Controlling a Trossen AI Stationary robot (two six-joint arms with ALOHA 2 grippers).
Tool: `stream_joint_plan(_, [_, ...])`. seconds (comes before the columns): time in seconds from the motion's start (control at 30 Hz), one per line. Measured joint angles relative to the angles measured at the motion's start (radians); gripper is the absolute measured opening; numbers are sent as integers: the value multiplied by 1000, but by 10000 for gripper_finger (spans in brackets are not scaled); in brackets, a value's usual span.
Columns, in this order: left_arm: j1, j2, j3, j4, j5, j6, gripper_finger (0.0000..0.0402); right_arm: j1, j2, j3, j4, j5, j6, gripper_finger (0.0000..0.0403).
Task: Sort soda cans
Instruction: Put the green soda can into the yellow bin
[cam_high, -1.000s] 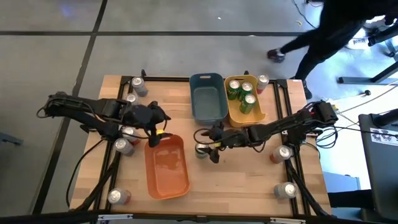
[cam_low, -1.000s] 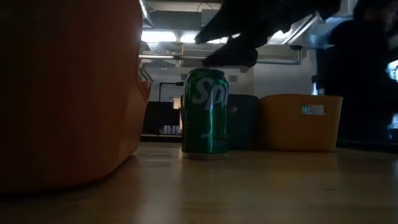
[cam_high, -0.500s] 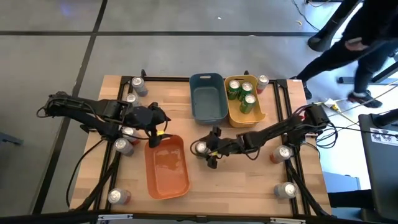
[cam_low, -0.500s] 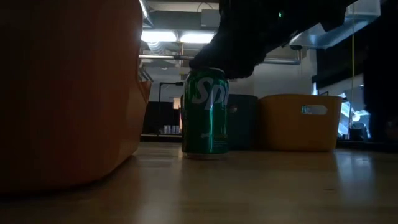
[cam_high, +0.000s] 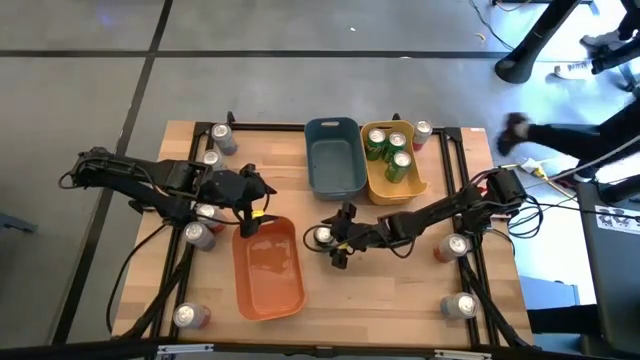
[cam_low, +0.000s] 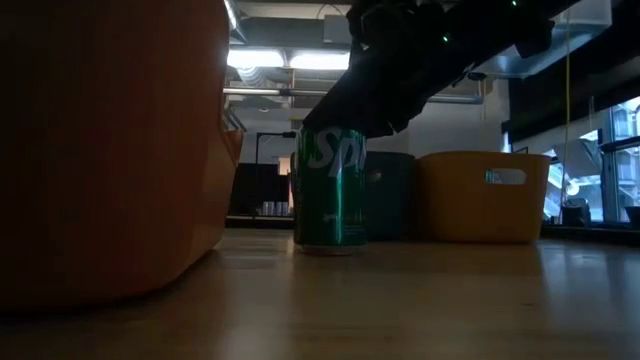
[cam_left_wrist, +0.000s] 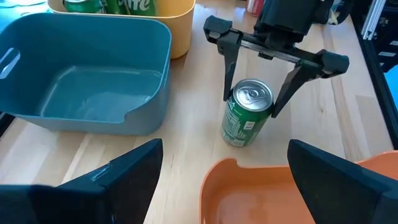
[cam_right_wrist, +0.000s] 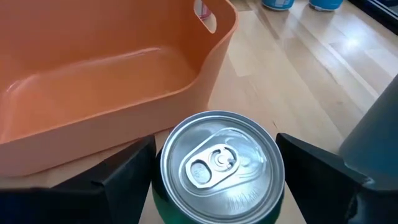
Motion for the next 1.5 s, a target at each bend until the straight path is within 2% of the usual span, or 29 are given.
stream_joint_plan(0.73, [0,0,0,8,1,-1,333,-1,6,-2,17,11,11,328])
stream_joint_plan(1.07, [0,0,0,8,1,0,333,-1,9,-6,1,23,6,396])
stream_joint_plan(1.5, [0,0,0,11,1,-2,333,-1,8,-5,21,25,25,372])
